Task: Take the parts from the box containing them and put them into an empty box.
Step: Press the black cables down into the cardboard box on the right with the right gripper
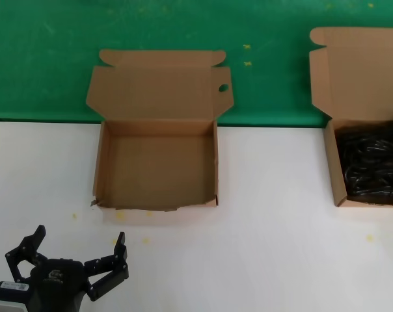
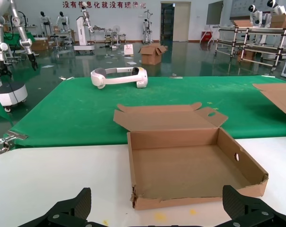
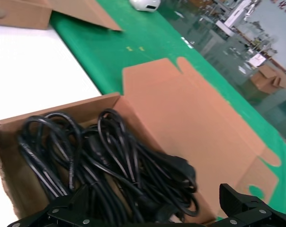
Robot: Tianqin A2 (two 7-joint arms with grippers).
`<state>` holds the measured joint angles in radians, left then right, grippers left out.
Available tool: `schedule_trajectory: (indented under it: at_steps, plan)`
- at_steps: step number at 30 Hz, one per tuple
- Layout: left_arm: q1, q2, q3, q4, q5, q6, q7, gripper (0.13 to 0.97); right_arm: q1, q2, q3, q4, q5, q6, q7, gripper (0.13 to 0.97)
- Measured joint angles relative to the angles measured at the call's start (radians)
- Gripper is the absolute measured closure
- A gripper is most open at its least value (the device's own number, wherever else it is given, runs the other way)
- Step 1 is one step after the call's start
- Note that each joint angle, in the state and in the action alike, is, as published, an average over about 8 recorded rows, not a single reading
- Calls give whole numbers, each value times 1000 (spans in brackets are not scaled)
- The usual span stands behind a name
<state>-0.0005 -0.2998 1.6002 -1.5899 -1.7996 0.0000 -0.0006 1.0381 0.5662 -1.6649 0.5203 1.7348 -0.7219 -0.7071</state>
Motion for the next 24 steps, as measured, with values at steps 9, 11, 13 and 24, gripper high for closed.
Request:
schedule_trajectory:
  at_steps: [9,11,13,24]
  plan:
    - [0,0,0,0,0,0,0,132,32,-21,-57,-36,-48,29,-2,129]
    - [0,0,0,0,0,0,0,132,46,-24,-64,-50,-54,36,-7,129]
    - [0,0,0,0,0,0,0,132,60,-26,-69,-63,-58,43,-11,129]
    - [0,0,0,0,0,0,0,132,93,-20,-74,-81,-63,66,0,129]
